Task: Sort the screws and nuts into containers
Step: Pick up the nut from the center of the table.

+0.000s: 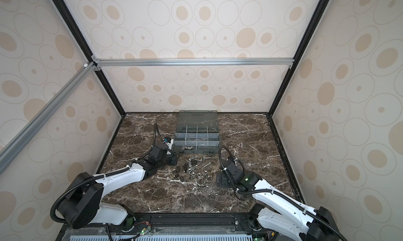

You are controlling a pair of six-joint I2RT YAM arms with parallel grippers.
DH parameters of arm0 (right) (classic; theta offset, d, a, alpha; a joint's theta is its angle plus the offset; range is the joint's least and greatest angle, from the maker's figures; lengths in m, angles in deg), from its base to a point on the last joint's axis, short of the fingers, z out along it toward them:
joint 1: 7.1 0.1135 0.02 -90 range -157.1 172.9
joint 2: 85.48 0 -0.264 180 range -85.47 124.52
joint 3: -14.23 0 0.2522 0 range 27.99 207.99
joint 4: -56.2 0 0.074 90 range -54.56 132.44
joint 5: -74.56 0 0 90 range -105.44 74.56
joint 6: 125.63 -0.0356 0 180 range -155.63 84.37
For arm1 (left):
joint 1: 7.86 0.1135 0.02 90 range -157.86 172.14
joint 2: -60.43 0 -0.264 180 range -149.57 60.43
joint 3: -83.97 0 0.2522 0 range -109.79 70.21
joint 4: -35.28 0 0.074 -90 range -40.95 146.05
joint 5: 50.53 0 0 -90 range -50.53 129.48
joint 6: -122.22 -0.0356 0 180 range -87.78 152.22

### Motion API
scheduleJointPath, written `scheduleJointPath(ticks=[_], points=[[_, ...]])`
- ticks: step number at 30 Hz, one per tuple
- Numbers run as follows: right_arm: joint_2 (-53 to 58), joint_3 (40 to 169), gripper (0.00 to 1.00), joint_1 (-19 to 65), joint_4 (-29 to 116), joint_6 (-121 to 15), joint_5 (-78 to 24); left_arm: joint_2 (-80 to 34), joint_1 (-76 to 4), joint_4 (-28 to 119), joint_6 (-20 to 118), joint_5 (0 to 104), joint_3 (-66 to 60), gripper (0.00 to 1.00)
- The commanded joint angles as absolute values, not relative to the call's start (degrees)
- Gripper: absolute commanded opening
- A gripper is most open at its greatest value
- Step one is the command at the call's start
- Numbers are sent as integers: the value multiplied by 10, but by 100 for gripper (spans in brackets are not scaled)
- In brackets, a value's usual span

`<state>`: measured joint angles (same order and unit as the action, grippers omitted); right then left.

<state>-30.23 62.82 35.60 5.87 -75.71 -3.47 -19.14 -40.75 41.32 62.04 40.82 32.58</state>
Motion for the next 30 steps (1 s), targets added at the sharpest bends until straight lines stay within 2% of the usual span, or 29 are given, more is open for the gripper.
scheduleJointPath(ticks=[1, 18, 23, 30], points=[[-276, 655, 99, 361, 72, -743, -41, -165, -405, 405, 638, 399, 339, 38], [-35, 830, 93, 368, 154, -655, -97, -47, -405, 408, 681, 375, 442, 41], [48, 893, 85, 374, 170, -644, -117, -5, -404, 412, 694, 365, 467, 42], [150, 972, 68, 390, 170, -639, -125, 32, -405, 417, 704, 363, 494, 42]])
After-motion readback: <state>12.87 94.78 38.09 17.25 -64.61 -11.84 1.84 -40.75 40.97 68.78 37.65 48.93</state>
